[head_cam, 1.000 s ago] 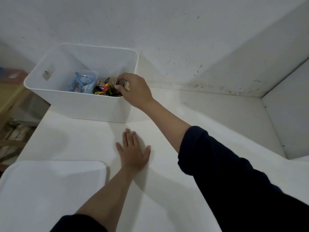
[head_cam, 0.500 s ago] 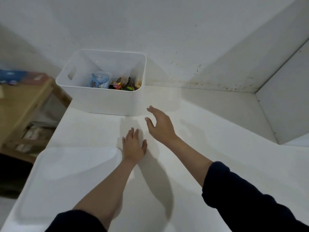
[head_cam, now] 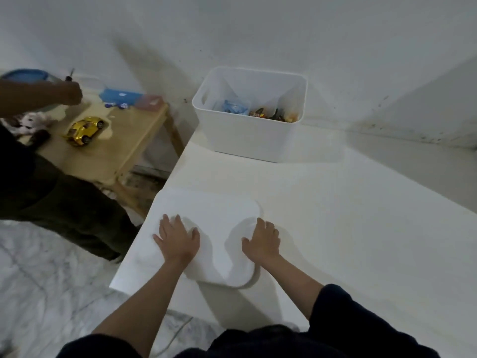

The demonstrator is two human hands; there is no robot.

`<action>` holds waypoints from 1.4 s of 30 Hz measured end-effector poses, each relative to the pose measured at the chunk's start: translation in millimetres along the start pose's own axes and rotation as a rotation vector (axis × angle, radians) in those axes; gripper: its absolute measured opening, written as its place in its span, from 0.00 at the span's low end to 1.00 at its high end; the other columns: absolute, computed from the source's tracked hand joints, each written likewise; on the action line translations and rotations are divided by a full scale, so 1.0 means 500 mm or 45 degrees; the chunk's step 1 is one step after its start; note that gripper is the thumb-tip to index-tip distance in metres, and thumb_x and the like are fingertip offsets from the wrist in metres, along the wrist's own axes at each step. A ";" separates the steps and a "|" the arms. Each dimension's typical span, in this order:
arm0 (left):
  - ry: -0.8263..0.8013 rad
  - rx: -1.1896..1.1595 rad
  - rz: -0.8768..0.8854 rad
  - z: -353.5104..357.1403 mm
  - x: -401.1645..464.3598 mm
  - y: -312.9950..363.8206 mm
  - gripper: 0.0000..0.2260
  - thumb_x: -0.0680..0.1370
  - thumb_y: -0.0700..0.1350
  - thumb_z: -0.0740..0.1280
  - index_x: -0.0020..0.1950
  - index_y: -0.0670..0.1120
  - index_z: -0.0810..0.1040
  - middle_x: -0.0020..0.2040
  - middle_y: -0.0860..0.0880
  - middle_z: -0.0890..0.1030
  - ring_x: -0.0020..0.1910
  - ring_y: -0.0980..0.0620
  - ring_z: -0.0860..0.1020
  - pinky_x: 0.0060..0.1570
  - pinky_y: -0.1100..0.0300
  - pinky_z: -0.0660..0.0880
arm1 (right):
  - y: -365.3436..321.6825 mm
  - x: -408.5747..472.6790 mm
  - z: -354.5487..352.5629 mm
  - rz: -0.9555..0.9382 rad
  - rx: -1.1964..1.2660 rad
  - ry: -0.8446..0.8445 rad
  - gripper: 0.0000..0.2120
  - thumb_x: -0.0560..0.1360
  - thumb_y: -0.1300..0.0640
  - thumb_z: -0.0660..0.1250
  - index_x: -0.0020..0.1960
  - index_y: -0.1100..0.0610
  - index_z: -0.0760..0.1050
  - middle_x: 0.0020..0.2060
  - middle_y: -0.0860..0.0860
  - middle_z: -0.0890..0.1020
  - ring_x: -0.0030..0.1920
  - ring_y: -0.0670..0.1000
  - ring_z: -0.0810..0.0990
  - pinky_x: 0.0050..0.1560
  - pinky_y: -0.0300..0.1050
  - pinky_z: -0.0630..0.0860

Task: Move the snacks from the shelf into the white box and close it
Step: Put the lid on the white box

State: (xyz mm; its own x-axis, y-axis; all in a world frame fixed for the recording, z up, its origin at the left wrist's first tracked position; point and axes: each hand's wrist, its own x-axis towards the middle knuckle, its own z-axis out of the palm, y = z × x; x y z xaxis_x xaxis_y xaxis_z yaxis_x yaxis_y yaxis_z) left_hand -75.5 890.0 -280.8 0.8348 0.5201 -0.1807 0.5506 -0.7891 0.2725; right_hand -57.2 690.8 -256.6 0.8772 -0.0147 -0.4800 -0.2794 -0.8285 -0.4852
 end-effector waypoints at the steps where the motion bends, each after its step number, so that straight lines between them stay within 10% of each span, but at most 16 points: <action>1: 0.000 0.006 -0.064 -0.006 0.006 -0.023 0.30 0.77 0.54 0.61 0.75 0.42 0.57 0.77 0.39 0.52 0.77 0.41 0.49 0.72 0.39 0.45 | -0.008 -0.003 0.009 0.031 -0.014 0.013 0.33 0.75 0.48 0.63 0.73 0.56 0.53 0.71 0.58 0.59 0.70 0.60 0.60 0.69 0.55 0.60; 8: -0.059 -0.008 -0.300 -0.015 0.047 -0.097 0.39 0.74 0.63 0.61 0.76 0.43 0.52 0.77 0.37 0.50 0.77 0.39 0.45 0.73 0.41 0.43 | -0.042 -0.003 0.039 0.099 -0.089 0.067 0.34 0.74 0.48 0.63 0.74 0.56 0.52 0.71 0.59 0.58 0.71 0.62 0.58 0.72 0.58 0.55; 16: 0.091 -0.135 -0.297 -0.029 0.066 -0.095 0.38 0.67 0.64 0.68 0.69 0.43 0.64 0.63 0.38 0.68 0.62 0.37 0.68 0.63 0.44 0.66 | -0.067 -0.006 0.025 0.157 0.230 0.183 0.30 0.71 0.49 0.67 0.69 0.55 0.62 0.65 0.58 0.67 0.64 0.61 0.69 0.67 0.54 0.64; 31: 0.439 -0.565 0.161 -0.207 0.198 0.136 0.34 0.68 0.63 0.64 0.68 0.45 0.68 0.59 0.40 0.69 0.58 0.38 0.69 0.58 0.46 0.70 | -0.197 0.060 -0.220 0.018 0.365 0.863 0.25 0.71 0.53 0.67 0.66 0.52 0.64 0.73 0.62 0.54 0.69 0.65 0.59 0.69 0.57 0.60; 42: 0.349 -0.315 0.408 -0.296 0.339 0.326 0.30 0.73 0.63 0.63 0.66 0.44 0.69 0.62 0.38 0.69 0.61 0.38 0.68 0.59 0.48 0.67 | -0.252 0.222 -0.441 0.112 0.256 0.762 0.23 0.71 0.51 0.65 0.64 0.53 0.66 0.62 0.59 0.65 0.61 0.62 0.66 0.61 0.54 0.68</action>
State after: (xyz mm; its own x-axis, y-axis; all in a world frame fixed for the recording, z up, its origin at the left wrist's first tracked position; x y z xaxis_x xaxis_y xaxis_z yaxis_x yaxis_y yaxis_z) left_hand 155.8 897.9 -127.1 0.9135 0.3568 0.1956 0.2216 -0.8394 0.4964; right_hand 161.3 670.2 -87.5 0.8976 -0.4364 -0.0614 -0.3775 -0.6895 -0.6181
